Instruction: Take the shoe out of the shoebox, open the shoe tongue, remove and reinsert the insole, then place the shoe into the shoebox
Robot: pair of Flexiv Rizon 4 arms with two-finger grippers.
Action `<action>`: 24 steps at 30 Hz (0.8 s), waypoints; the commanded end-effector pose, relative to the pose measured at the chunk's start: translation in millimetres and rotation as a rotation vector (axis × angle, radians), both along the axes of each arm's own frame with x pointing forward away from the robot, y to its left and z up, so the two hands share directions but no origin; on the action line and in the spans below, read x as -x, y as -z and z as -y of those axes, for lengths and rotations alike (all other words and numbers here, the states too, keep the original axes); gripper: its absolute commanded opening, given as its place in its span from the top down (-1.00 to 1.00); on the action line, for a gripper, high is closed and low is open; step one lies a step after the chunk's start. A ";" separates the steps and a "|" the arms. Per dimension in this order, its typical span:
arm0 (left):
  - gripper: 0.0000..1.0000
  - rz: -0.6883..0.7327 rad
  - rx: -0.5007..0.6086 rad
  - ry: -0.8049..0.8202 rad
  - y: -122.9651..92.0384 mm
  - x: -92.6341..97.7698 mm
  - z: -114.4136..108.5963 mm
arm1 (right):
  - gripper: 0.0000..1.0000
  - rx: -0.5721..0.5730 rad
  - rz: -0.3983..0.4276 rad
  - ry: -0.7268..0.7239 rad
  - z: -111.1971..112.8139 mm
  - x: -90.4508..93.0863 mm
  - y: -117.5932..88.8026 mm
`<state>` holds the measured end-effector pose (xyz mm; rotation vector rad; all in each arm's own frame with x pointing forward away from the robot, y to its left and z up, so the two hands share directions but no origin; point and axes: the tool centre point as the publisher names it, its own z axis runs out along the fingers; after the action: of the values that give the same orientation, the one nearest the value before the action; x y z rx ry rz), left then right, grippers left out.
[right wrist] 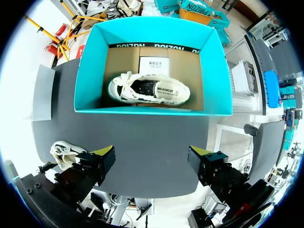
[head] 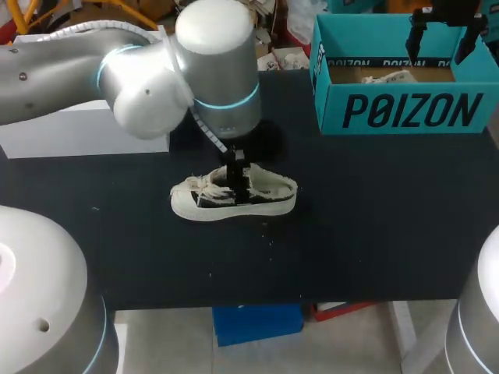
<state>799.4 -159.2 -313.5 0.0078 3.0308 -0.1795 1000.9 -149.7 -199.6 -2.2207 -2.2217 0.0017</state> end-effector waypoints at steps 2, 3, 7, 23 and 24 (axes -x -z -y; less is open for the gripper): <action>-1.00 -0.042 0.174 -0.028 -38.3 -0.4 -53.6 | -1.00 0.000 0.000 0.000 0.2 0.2 0.1; -1.00 -0.069 0.211 -0.031 -41.9 -1.1 -59.2 | -1.00 0.000 0.000 0.000 0.2 0.2 0.1; -1.00 -0.101 0.298 -0.034 -52.2 -2.6 -82.0 | -1.00 0.000 0.000 0.000 0.2 0.2 0.1; -1.00 -0.141 0.398 -0.066 -52.9 -7.9 -117.4 | -1.00 0.000 0.000 0.000 0.2 0.2 0.1; -1.00 -0.141 0.398 -0.066 -52.9 -7.9 -117.4 | -1.00 0.000 0.000 0.000 0.2 0.2 0.1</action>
<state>810.9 -45.8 -257.0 -0.1420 3.1032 -0.6943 1000.9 -149.6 -199.6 -2.2207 -2.2218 0.0017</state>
